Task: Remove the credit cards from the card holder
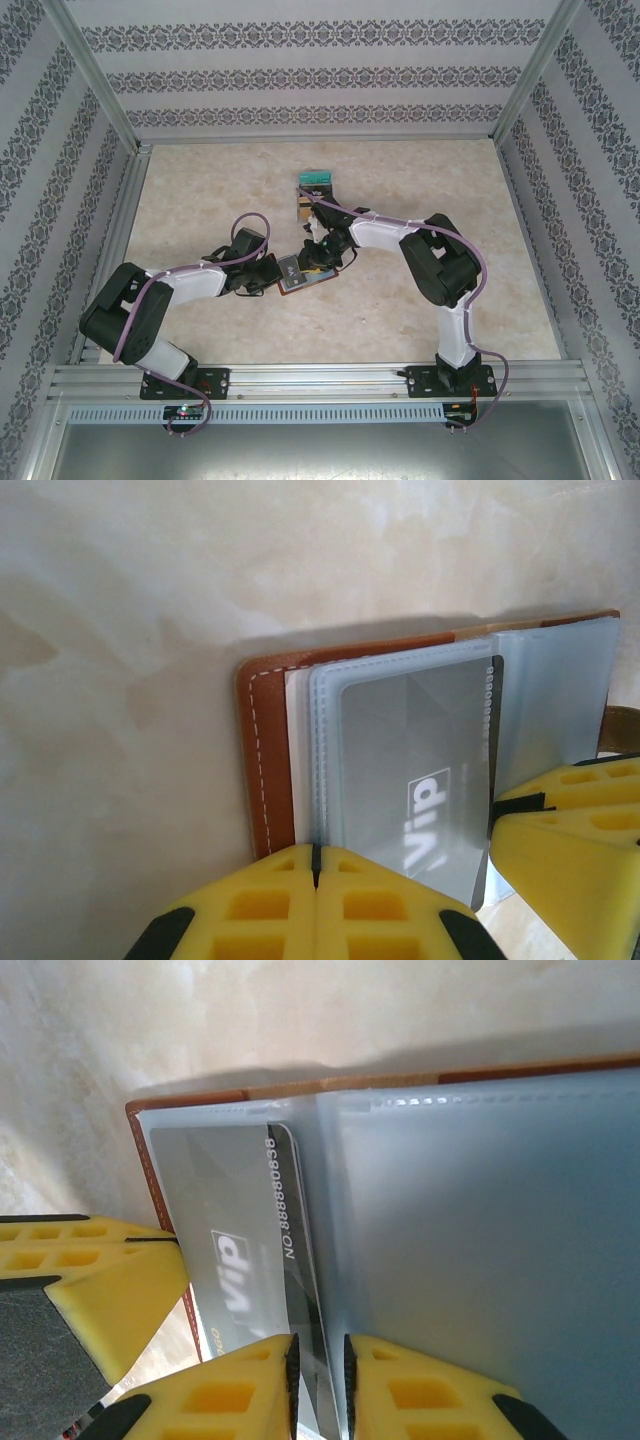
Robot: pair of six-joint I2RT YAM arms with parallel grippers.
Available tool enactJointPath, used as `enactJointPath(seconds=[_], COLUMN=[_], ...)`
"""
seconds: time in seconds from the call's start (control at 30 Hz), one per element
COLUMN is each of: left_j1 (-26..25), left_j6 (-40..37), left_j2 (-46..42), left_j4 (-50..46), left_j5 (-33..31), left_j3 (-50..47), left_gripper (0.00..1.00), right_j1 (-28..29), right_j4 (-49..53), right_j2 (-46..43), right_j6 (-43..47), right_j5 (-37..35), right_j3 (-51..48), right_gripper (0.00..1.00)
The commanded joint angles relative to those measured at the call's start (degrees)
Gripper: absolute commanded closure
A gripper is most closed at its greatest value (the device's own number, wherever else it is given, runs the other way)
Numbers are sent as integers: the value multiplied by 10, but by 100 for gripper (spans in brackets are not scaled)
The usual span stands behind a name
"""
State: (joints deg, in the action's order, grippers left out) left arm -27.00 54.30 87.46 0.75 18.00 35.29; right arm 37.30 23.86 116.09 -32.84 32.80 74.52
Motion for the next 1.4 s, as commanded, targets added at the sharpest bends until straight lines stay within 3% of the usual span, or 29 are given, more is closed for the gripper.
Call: enactJointPath(seconds=[0.0, 0.17, 0.3, 0.33, 0.97, 1.0, 1.1, 1.37], left_j1=[-4, -7, -8, -8, -8, -8, -8, -8], left_j6=[0, 1, 1, 0, -6, -6, -6, -6], left_j2=[21, 23, 26, 26, 34, 35, 38, 42], left_j4=[-27, -26, -27, -28, -43, -43, -40, -35], left_j5=[-8, -8, -8, -7, -16, -15, -12, -4], left_j3=[-1, 0, 1, 1, 8, 8, 9, 11], left_gripper=[100, 100, 100, 100, 100, 100, 100, 100], right_j1=[6, 6, 3, 2, -26, -25, -21, -14], right_j4=[8, 3, 1, -1, -7, -8, -10, -8], right_j2=[15, 16, 13, 11, -21, -20, -14, 2], right_j6=[5, 5, 5, 5, 15, 15, 14, 12], right_j5=[17, 26, 28, 28, 31, 30, 33, 33], right_j3=[18, 19, 14, 11, -23, -20, -11, -1], right_gripper=[78, 83, 100, 100, 100, 91, 81, 79])
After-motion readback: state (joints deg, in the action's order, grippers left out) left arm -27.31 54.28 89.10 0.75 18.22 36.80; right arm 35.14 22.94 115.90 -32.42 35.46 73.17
